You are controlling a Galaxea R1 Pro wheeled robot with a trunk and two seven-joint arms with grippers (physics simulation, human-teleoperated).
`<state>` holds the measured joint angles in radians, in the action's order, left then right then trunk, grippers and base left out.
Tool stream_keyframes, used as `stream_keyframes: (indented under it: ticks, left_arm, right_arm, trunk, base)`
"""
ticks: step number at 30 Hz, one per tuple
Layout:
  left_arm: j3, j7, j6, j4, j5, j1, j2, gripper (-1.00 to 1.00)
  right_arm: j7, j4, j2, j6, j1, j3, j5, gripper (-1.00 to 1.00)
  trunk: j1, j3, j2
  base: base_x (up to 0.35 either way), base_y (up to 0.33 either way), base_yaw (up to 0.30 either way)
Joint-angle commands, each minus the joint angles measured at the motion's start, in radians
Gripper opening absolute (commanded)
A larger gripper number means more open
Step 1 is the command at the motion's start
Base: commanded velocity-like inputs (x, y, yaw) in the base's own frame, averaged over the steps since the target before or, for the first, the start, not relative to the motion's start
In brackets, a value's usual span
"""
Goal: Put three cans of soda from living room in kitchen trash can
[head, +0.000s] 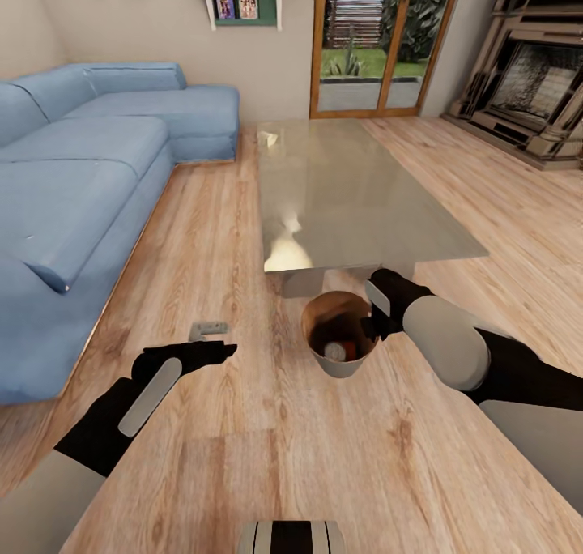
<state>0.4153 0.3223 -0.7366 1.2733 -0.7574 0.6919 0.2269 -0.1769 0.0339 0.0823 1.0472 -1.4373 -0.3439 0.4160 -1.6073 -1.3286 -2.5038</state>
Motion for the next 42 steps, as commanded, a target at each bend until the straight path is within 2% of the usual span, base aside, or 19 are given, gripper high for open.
stream_keyframes:
  ticks: [1,11,16,31,33,37,38,39,40,42]
  left_arm:
    - [0.001,0.0,0.002,-0.001,0.0,0.0,-0.001,1.0]
    - [0.005,0.002,0.006,-0.002,0.0,0.0,-0.001,1.0]
    - [0.006,0.003,0.006,-0.002,0.001,0.0,-0.001,1.0]
    - [0.006,0.006,0.006,-0.002,0.001,0.0,-0.001,1.0]
    - [0.006,0.006,0.007,-0.003,0.001,0.0,-0.001,1.0]
    - [0.006,0.007,0.009,-0.003,0.001,0.0,-0.002,1.0]
    - [0.006,0.007,0.01,-0.003,0.002,0.0,-0.002,1.0]
    - [0.006,0.007,0.012,-0.003,0.004,0.0,-0.003,1.0]
    - [0.007,0.008,0.023,-0.004,0.016,0.0,-0.003,1.0]
    - [0.008,0.021,0.077,-0.004,0.077,-0.006,-0.003,1.0]
  right_arm:
    - [0.004,0.0,-0.001,0.0,0.0,-0.015,-0.018,-1.0]
    - [0.004,-0.003,-0.004,0.0,0.001,-0.016,-0.019,-1.0]
    - [0.004,-0.004,-0.02,0.0,0.003,-0.015,-0.019,-1.0]
    - [0.004,0.006,-0.025,0.0,0.062,-0.016,-0.016,-1.0]
    - [0.004,0.062,-0.022,0.0,0.104,-0.015,-0.015,-1.0]
    - [0.004,0.267,-0.006,0.0,0.226,-0.01,-0.014,-1.0]
    - [0.004,0.393,0.007,0.0,0.302,-0.005,-0.015,-1.0]
    - [0.005,0.46,0.013,0.0,0.342,0.001,-0.015,-1.0]
    - [0.006,0.591,0.023,0.0,0.421,0.022,-0.016,-1.0]
    - [0.009,0.786,0.033,0.0,0.552,0.091,-0.022,-1.0]
  trunk:
    - [0.0,0.004,0.0]
    - [0.005,0.048,0.003]
    - [0.007,0.075,0.004]
    - [0.064,0.147,0.107]
    - [0.071,0.157,0.121]
    - [0.087,0.176,0.149]
    - [0.091,0.181,0.156]
    - [0.094,0.186,0.163]
    - [0.098,0.19,0.17]
    - [0.106,0.2,0.184]
  base:
    - [0.0,0.0,0.0]
    - [0.0,0.0,0.0]
    - [0.0,0.0,0.0]
    - [0.0,0.0,0.0]
    - [0.0,0.0,0.0]
    - [0.0,0.0,0.0]
    - [0.0,0.0,0.0]
    - [0.0,0.0,0.0]
    - [0.0,0.0,0.0]
    - [0.0,0.0,0.0]
